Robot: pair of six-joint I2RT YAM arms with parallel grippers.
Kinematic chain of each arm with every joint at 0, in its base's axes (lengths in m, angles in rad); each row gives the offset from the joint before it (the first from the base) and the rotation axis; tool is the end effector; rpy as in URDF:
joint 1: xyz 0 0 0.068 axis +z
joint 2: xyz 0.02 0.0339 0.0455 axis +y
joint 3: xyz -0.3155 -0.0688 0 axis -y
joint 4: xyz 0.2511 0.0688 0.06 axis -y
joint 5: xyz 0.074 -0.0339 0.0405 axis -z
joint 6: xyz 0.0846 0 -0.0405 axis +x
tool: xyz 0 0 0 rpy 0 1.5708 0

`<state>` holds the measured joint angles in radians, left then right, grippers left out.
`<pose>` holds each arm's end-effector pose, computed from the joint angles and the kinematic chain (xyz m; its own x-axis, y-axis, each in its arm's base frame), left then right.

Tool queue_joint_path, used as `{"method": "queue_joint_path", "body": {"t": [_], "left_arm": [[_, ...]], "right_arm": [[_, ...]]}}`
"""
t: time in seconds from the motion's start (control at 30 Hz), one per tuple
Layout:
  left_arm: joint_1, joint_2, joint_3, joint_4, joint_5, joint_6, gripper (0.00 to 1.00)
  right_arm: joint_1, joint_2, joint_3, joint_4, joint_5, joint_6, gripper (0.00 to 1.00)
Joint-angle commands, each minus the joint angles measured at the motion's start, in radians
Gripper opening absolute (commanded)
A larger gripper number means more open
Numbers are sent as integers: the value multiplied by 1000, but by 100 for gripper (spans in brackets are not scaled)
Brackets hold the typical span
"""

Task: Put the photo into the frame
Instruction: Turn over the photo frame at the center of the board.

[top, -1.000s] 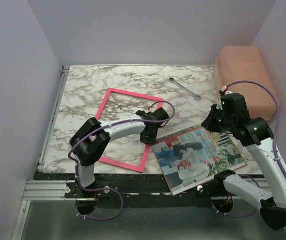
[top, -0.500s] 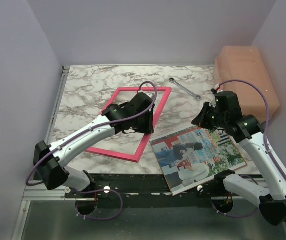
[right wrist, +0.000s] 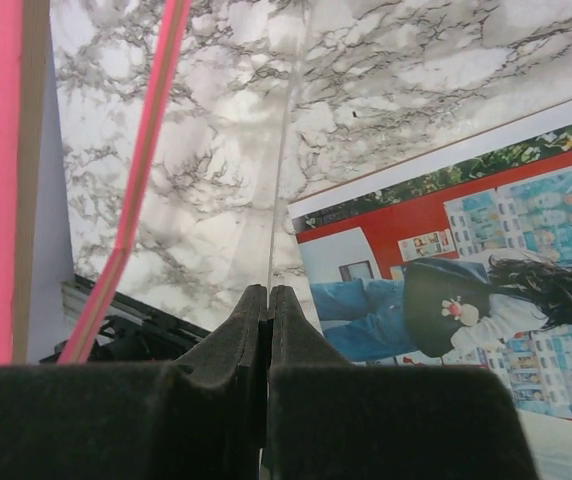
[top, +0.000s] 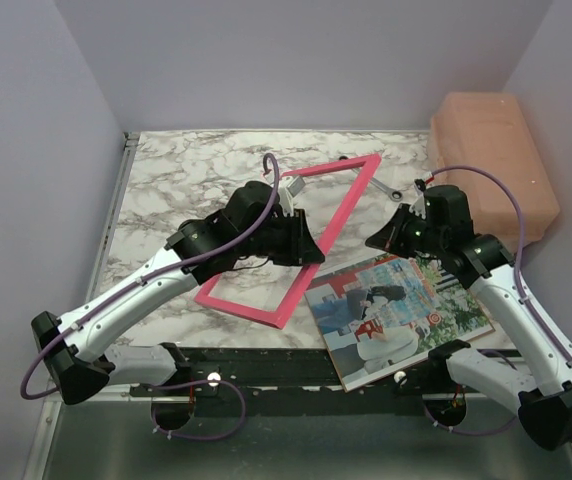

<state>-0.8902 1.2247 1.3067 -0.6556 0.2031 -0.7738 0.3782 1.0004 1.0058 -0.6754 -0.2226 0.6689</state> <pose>0.1693 -0.2362 0.4055 -0.8507 -0.0370 -0.5243 0.3821 0.6414 -0.6653 0.2004 0.0997 0.3432 -0.7758 0.3426 -0.5299 -0.0508 0.8031 0.5936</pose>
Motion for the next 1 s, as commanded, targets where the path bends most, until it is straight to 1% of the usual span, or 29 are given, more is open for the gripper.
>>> {"method": "queue_joint_path", "body": {"t": [0.0,0.17,0.27,0.43,0.67,0.7,0.77,0.87,0.97], "left_arm": [[-16,-30,-38,208,115,-64,0],[-44,-31,-89,292,148,-104,0],[-57,-23,-110,313,159,-119,7],[-77,4,-105,296,162,-110,20],[-78,63,-39,198,183,-72,46],[-78,78,-22,173,183,-64,48],[-79,104,15,126,179,-46,55],[-79,153,79,64,185,-18,59],[-79,205,148,-16,163,5,60]], "right_arm": [[-2,-32,-38,116,-50,70,0],[0,-47,-71,188,-64,120,0],[-2,-57,-99,243,-88,158,0],[-1,-72,-137,328,-122,214,0],[-1,-106,-175,419,-141,274,0],[-1,-112,-180,430,-138,281,1],[-1,-124,-187,447,-142,295,0],[0,-139,-199,479,-157,321,0],[-1,-146,-203,492,-164,332,0]]}}
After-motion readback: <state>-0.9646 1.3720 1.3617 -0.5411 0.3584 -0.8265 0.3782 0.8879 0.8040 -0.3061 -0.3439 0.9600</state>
